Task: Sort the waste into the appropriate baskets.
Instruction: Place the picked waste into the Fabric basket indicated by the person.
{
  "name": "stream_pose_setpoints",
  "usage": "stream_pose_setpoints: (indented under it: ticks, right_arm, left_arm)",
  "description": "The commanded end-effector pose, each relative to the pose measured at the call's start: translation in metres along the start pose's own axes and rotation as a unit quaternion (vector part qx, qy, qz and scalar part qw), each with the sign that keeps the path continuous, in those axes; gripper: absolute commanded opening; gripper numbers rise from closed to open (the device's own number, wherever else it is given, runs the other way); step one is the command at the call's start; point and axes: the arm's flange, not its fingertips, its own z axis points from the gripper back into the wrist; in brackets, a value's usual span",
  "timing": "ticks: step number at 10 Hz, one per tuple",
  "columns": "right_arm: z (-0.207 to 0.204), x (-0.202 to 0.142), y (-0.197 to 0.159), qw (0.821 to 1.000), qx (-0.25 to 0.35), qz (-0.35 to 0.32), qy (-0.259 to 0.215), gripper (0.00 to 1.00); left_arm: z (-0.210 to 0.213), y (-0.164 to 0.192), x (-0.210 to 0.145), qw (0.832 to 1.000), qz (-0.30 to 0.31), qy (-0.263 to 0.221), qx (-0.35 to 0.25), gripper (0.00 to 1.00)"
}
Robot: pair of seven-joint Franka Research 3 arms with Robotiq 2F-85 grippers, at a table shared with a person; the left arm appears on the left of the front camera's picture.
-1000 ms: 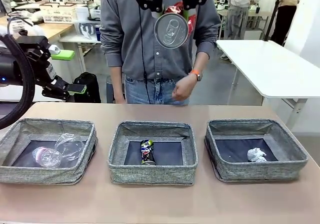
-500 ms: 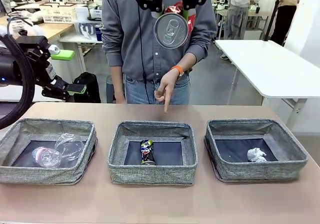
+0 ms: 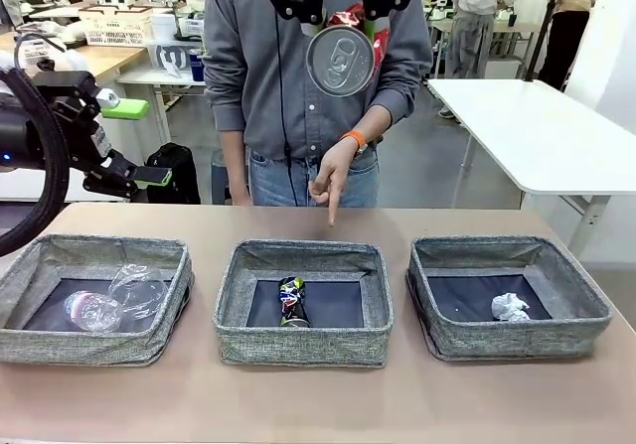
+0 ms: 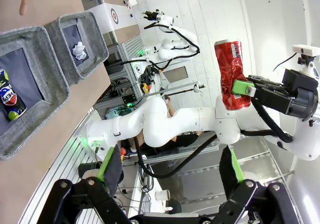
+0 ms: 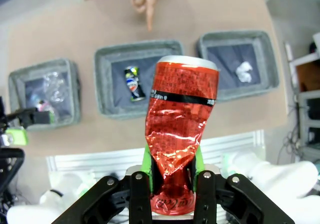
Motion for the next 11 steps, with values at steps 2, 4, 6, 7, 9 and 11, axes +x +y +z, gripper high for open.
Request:
stream_pose_setpoints:
  ticks: [2, 4, 6, 7, 9, 11]
  right_arm:
    - [0.001, 0.0, -0.002, 1.0, -0.002, -0.001, -0.003, 0.34]
    - [-0.042, 0.009, 0.0, 0.999, -0.006, 0.021, 0.033, 0.34]
    - [-0.147, 0.018, 0.008, 0.994, 0.011, 0.07, 0.088, 0.34]
    - [-0.205, 0.019, 0.014, 0.987, 0.046, 0.109, 0.108, 0.34]
    - [-0.281, 0.008, 0.027, 0.975, 0.093, 0.153, 0.133, 0.34]
    - [-0.331, -0.002, 0.035, 0.968, 0.106, 0.164, 0.159, 0.34]
  left_arm:
    - [-0.003, 0.0, -0.005, 1.0, -0.01, -0.004, -0.011, 1.0]
    - [-0.003, 0.0, -0.005, 1.0, -0.01, -0.004, -0.011, 1.0]
    - [-0.003, 0.0, -0.005, 1.0, -0.01, -0.004, -0.011, 1.0]
    - [-0.003, 0.0, -0.005, 1.0, -0.01, -0.004, -0.011, 1.0]
    - [-0.003, 0.0, -0.005, 1.0, -0.01, -0.004, -0.011, 1.0]
    - [-0.003, 0.0, -0.005, 1.0, -0.01, -0.004, -0.011, 1.0]
